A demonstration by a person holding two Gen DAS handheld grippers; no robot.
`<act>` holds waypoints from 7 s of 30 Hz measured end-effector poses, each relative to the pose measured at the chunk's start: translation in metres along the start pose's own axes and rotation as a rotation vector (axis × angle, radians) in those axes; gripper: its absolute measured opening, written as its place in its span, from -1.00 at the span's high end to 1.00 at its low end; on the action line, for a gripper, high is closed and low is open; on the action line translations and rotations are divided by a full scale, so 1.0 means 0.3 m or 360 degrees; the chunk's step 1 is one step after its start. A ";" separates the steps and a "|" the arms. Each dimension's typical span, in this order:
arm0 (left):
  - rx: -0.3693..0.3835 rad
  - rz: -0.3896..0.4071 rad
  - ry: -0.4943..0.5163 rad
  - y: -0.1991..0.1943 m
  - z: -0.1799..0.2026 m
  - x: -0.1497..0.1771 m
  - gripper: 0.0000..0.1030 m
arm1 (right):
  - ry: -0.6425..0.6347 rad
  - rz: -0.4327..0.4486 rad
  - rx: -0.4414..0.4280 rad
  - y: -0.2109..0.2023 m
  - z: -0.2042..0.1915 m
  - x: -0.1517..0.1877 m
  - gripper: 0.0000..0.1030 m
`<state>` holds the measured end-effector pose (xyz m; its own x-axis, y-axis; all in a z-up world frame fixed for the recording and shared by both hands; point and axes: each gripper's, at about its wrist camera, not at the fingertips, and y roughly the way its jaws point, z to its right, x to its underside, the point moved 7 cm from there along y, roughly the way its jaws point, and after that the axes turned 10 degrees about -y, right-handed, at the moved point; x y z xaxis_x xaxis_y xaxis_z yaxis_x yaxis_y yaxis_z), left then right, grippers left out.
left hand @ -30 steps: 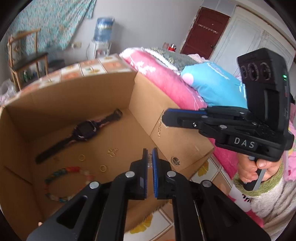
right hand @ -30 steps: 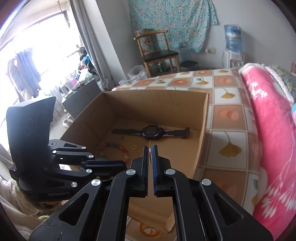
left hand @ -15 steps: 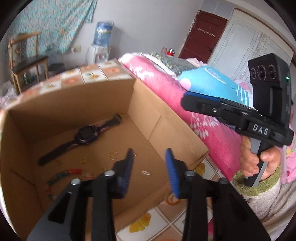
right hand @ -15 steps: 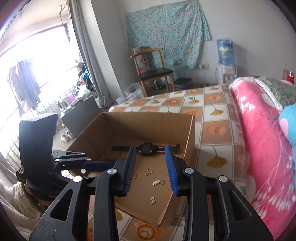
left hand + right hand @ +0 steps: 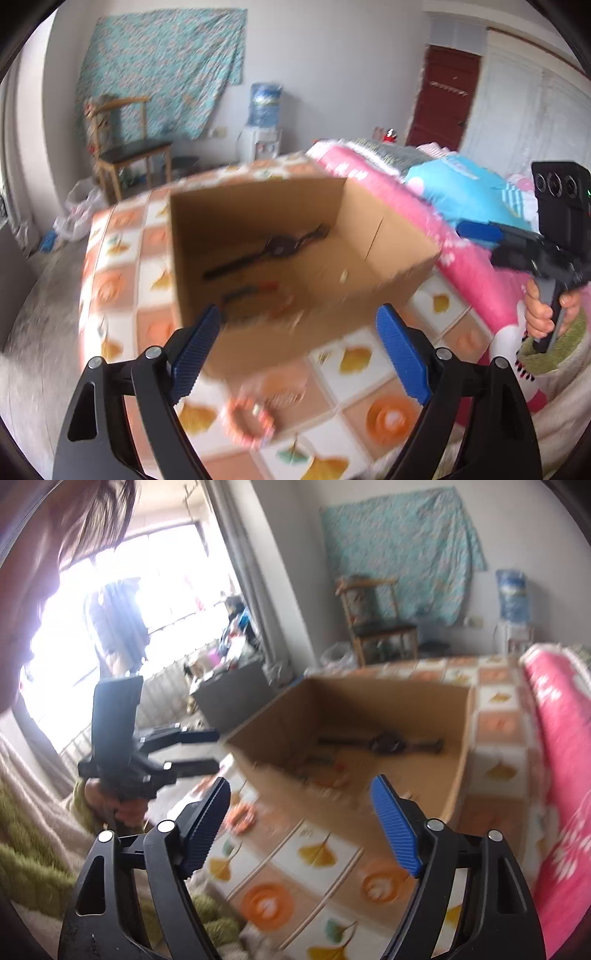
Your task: Organize jewelry
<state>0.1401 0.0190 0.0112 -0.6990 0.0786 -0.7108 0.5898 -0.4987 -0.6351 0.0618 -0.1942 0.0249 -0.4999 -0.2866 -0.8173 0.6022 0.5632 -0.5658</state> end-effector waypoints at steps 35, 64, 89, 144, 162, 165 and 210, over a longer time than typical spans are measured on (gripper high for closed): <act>-0.0377 -0.0265 0.0012 0.210 -0.104 0.347 0.55 | 0.0080 -0.0488 0.0294 0.477 -0.040 0.195 0.46; -0.0418 -0.0282 0.0011 0.227 -0.119 0.333 0.77 | -0.0202 -0.0603 0.0382 0.522 -0.044 0.218 1.00; -0.0454 -0.0291 0.0033 0.223 -0.101 0.334 0.77 | -0.0151 -0.0570 0.0312 0.476 -0.047 0.210 0.50; 0.0119 0.0284 0.0064 -0.189 0.091 -0.176 0.82 | -0.0089 0.0225 0.0243 0.128 0.010 -0.245 1.00; 0.0282 -0.0452 -0.0095 0.389 0.123 -0.103 0.70 | 0.0108 0.0072 0.0290 0.209 0.227 -0.135 1.00; 0.0271 -0.0437 -0.0127 0.379 0.101 -0.095 0.54 | 0.0134 0.0034 0.0280 0.230 0.239 -0.137 1.00; -0.0406 0.0277 -0.0099 -0.072 0.045 0.022 -0.89 | 0.0176 -0.0052 0.0888 0.046 0.097 -0.041 -0.84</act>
<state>0.1174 0.0185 0.0243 -0.5974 -0.0459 -0.8007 0.7798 -0.2666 -0.5665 0.0944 -0.2055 0.0241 -0.5681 -0.1970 -0.7991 0.8078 0.0521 -0.5871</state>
